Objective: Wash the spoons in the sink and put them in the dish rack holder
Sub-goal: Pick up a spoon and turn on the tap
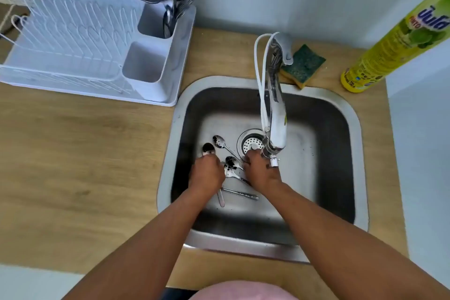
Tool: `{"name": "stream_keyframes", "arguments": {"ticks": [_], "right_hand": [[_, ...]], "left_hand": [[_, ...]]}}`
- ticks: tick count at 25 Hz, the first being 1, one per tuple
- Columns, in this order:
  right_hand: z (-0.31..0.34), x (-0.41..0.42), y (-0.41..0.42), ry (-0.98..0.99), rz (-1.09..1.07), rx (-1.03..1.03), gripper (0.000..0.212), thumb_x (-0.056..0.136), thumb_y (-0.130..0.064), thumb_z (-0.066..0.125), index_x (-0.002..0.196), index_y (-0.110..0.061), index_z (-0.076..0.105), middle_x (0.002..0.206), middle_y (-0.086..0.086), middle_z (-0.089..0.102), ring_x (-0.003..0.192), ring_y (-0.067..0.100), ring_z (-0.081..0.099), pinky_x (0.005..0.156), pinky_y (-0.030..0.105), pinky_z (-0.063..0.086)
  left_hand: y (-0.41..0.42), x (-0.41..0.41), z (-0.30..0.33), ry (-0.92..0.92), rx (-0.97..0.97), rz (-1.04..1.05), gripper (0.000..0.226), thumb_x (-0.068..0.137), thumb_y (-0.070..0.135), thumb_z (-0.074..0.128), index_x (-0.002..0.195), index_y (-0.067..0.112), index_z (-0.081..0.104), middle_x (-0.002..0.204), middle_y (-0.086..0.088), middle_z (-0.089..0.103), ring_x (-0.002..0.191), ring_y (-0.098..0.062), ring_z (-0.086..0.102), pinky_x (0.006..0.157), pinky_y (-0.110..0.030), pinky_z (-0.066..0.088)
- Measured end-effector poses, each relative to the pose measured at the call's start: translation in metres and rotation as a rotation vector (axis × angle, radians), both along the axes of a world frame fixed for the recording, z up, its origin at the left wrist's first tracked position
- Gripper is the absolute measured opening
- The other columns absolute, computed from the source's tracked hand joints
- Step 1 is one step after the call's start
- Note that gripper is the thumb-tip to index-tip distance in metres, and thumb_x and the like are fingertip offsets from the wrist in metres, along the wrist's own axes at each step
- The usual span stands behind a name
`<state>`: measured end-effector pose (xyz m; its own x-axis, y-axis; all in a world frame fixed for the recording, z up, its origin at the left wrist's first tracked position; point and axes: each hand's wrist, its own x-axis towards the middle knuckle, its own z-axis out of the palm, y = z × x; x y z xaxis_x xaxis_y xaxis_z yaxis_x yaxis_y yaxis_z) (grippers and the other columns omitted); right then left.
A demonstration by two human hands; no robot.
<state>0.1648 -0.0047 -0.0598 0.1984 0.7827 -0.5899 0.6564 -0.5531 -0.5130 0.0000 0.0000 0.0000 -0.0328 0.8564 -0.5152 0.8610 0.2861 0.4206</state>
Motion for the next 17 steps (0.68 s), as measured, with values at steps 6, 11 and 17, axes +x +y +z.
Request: {"name": "stream_keyframes", "arguments": {"ticks": [6, 11, 17], "right_hand": [[0.009, -0.007, 0.015, -0.027, 0.049, -0.059, 0.006, 0.078, -0.016, 0.061, 0.081, -0.014, 0.056, 0.082, 0.003, 0.058, 0.076, 0.018, 0.053, 0.076, 0.026, 0.042], [0.055, 0.015, 0.014, 0.167, 0.008, -0.029, 0.013, 0.087, -0.016, 0.072, 0.082, -0.012, 0.06, 0.069, -0.012, 0.072, 0.065, 0.002, 0.064, 0.058, 0.014, 0.046], [0.106, 0.028, -0.006, 0.461, 0.005, -0.064, 0.027, 0.083, -0.014, 0.069, 0.06, -0.027, 0.07, 0.056, -0.009, 0.063, 0.055, 0.004, 0.055, 0.059, 0.026, 0.047]], "left_hand": [[0.013, -0.001, -0.01, -0.172, -0.022, 0.144, 0.02, 0.089, 0.017, 0.065, 0.099, 0.006, 0.078, 0.099, -0.017, 0.079, 0.095, -0.035, 0.073, 0.084, -0.04, 0.059], [0.028, 0.015, -0.006, -0.474, -0.164, 0.491, 0.012, 0.092, 0.011, 0.068, 0.094, 0.005, 0.078, 0.087, -0.015, 0.077, 0.071, -0.027, 0.07, 0.063, -0.037, 0.062], [0.029, 0.029, 0.017, -0.935, -0.384, 0.81, 0.009, 0.093, 0.006, 0.068, 0.099, 0.003, 0.075, 0.069, -0.003, 0.079, 0.052, -0.011, 0.066, 0.045, -0.022, 0.051]]}}
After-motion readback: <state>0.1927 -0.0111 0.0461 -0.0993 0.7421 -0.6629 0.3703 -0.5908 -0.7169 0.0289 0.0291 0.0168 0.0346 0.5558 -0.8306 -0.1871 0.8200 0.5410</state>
